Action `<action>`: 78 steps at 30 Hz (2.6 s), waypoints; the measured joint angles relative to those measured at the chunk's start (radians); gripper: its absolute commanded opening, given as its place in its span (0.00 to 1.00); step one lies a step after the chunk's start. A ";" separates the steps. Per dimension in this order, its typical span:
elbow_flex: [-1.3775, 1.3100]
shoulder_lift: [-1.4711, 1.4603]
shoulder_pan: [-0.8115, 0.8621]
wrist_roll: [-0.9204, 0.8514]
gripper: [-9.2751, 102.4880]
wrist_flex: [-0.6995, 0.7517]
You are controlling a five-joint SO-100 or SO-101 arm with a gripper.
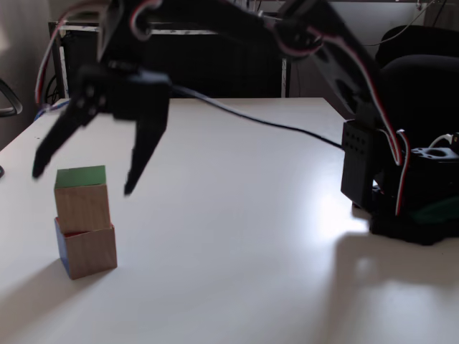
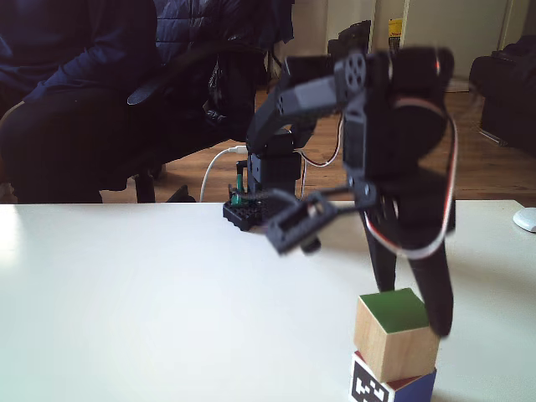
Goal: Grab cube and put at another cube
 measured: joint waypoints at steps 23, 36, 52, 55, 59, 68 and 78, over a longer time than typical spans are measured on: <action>1.671 2.206 0.225 -0.098 0.29 -0.413; 2.474 2.399 0.225 -0.150 0.08 -0.732; 2.539 2.401 0.172 -0.175 0.08 -0.522; 2.539 2.401 0.170 -0.179 0.08 -0.518; 2.539 2.401 0.161 -0.184 0.08 -0.518; 2.539 2.401 0.164 -0.199 0.08 -0.518; 2.539 2.401 0.164 -0.201 0.08 -0.517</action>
